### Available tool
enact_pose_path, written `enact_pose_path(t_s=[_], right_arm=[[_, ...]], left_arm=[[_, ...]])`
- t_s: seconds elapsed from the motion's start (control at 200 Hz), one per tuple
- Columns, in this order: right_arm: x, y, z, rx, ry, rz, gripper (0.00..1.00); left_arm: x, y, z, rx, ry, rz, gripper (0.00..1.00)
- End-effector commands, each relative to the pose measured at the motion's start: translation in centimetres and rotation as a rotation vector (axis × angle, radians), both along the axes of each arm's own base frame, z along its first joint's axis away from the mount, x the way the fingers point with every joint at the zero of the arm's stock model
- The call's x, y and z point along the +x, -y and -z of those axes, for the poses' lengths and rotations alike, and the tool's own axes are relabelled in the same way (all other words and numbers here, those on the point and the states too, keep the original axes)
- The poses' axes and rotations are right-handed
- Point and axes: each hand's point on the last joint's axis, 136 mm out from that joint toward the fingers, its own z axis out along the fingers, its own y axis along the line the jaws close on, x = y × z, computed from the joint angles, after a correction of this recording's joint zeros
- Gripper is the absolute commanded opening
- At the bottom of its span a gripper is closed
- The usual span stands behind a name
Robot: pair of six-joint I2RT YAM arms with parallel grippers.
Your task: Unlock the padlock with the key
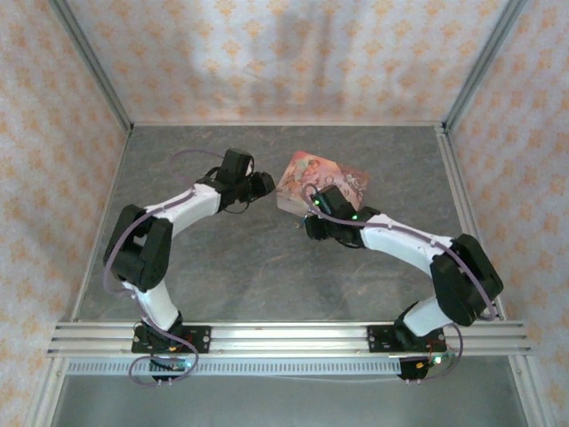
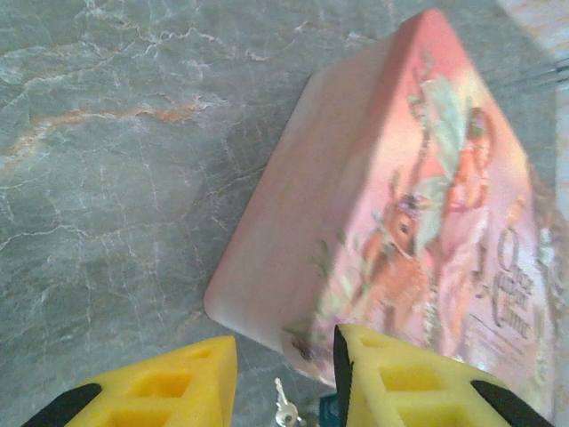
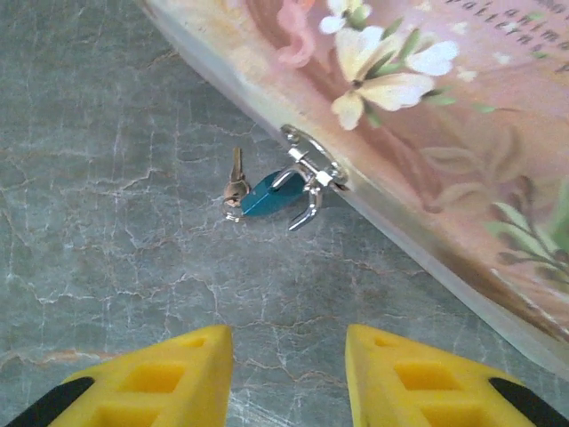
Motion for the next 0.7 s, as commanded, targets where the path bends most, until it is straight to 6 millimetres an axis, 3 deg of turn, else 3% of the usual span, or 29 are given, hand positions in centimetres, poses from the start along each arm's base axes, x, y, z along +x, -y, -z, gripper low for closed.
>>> enact_pose_path(t_s=[0.0, 0.115, 0.22, 0.415, 0.555, 0.691], right_arm=[[1.0, 2.0, -1.7, 0.035, 0.069, 0.138, 0.40], [2.0, 4.1, -2.1, 0.041, 0.055, 0.223, 0.36], [2.9, 5.4, -0.9, 0.002, 0.002, 0.262, 0.31], [5.7, 6.5, 0.3, -0.014, 0.005, 0.314, 0.29], [7.0, 5.1, 0.3, 0.044, -0.023, 0.280, 0.29], [8.0, 4.7, -2.3, 0.088, 0.023, 0.265, 0.32]], left_arm=[[-1.7, -0.5, -1.3, 0.058, 0.057, 0.016, 0.37], [-3.7, 0.5, -1.8, 0.054, 0.121, 0.076, 0.38], [-5.3, 1.7, -1.6, 0.050, 0.185, 0.139, 0.40], [-8.5, 5.3, 0.2, 0.194, 0.308, 0.378, 0.51], [-8.2, 6.5, 2.6, 0.259, 0.282, 0.402, 0.52], [-7.1, 8.1, 4.0, 0.255, 0.304, 0.353, 0.52]])
